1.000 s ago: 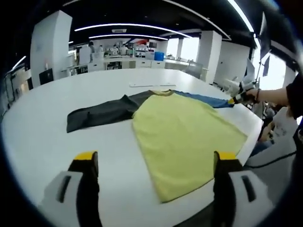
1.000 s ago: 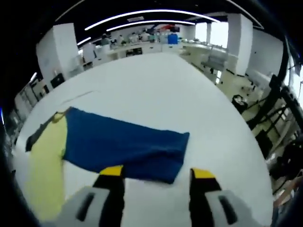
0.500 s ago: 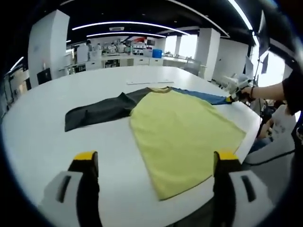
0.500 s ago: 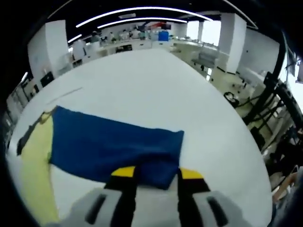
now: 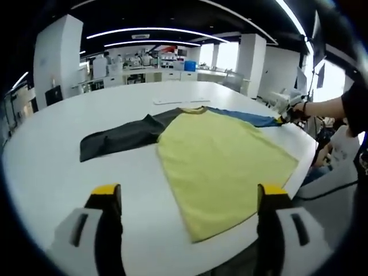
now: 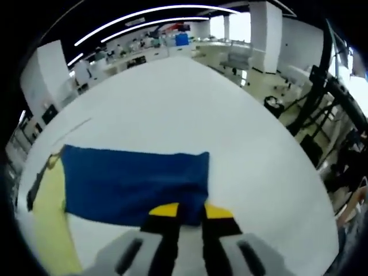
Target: Fold the garment on the visible template until the final outline fits inside the template.
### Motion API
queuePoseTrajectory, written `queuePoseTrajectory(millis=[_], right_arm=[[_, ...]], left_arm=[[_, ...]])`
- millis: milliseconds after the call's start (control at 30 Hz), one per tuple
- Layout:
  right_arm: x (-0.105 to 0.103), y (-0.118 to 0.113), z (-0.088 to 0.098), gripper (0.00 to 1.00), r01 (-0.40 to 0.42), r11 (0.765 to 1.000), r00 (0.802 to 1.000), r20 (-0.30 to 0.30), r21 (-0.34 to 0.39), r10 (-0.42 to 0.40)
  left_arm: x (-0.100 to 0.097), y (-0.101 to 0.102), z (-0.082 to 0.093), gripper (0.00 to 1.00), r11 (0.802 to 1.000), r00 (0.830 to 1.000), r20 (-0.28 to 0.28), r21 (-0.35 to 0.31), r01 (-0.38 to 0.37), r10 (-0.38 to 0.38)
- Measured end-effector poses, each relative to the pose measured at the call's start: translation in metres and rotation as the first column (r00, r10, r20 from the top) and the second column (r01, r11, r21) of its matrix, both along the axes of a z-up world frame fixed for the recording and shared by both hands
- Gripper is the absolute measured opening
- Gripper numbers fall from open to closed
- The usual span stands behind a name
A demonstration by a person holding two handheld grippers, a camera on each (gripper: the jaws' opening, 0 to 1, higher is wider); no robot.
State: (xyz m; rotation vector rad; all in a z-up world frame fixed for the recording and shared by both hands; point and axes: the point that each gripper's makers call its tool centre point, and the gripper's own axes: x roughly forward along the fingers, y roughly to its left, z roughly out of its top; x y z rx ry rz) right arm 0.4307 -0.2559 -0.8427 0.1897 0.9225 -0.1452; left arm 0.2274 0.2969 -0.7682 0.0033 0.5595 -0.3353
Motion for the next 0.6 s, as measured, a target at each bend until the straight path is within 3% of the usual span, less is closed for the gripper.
queuePoseTrajectory(millis=[167, 600], right_arm=[[-0.004, -0.002, 0.003, 0.0, 0.01, 1.0, 1.0, 0.002, 0.013, -0.01], [0.0, -0.001, 0.024, 0.0, -0.001, 0.999, 0.999, 0.036, 0.033, -0.001]], left_arm=[[0.0, 0.0, 0.001, 0.95, 1.0, 1.0, 0.002, 0.022, 0.023, -0.023], [-0.003, -0.006, 0.0, 0.98, 0.999, 0.999, -0.023, 0.013, 0.039, -0.039]])
